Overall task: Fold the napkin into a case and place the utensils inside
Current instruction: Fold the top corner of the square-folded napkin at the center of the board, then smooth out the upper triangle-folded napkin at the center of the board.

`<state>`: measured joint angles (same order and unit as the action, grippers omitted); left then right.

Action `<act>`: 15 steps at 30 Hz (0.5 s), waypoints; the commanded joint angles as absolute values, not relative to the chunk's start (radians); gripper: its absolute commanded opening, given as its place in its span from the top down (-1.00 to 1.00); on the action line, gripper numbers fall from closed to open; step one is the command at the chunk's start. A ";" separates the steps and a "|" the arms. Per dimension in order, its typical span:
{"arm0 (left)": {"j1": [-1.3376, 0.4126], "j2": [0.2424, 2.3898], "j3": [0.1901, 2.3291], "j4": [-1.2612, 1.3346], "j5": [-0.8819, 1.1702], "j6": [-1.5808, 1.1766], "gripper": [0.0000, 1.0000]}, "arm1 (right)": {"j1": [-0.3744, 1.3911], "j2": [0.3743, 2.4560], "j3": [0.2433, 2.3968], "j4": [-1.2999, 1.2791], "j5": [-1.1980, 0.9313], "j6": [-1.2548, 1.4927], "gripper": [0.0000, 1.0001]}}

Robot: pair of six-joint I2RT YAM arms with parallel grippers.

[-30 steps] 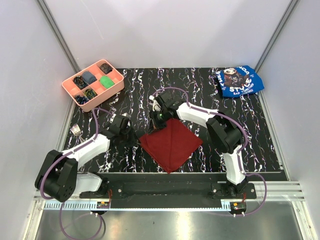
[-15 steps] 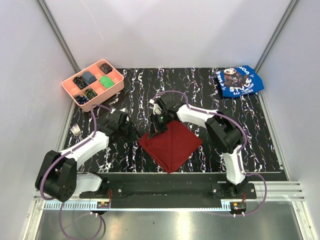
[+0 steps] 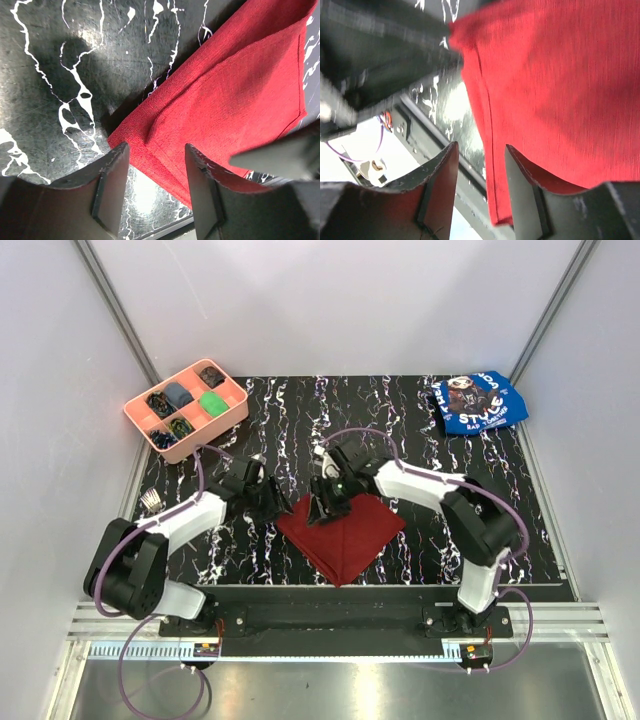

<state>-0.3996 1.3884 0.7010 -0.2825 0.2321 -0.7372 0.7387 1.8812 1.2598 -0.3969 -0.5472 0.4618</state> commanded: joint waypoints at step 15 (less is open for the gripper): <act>-0.394 1.502 0.769 -0.216 0.268 -0.693 0.22 | 0.759 1.643 0.894 -0.173 -0.609 0.612 0.26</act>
<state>-0.3996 1.4902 0.7265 -0.2527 0.2432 -0.7185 0.7429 1.7184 0.9195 -0.2375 -0.5808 0.5827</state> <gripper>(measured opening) 0.423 0.373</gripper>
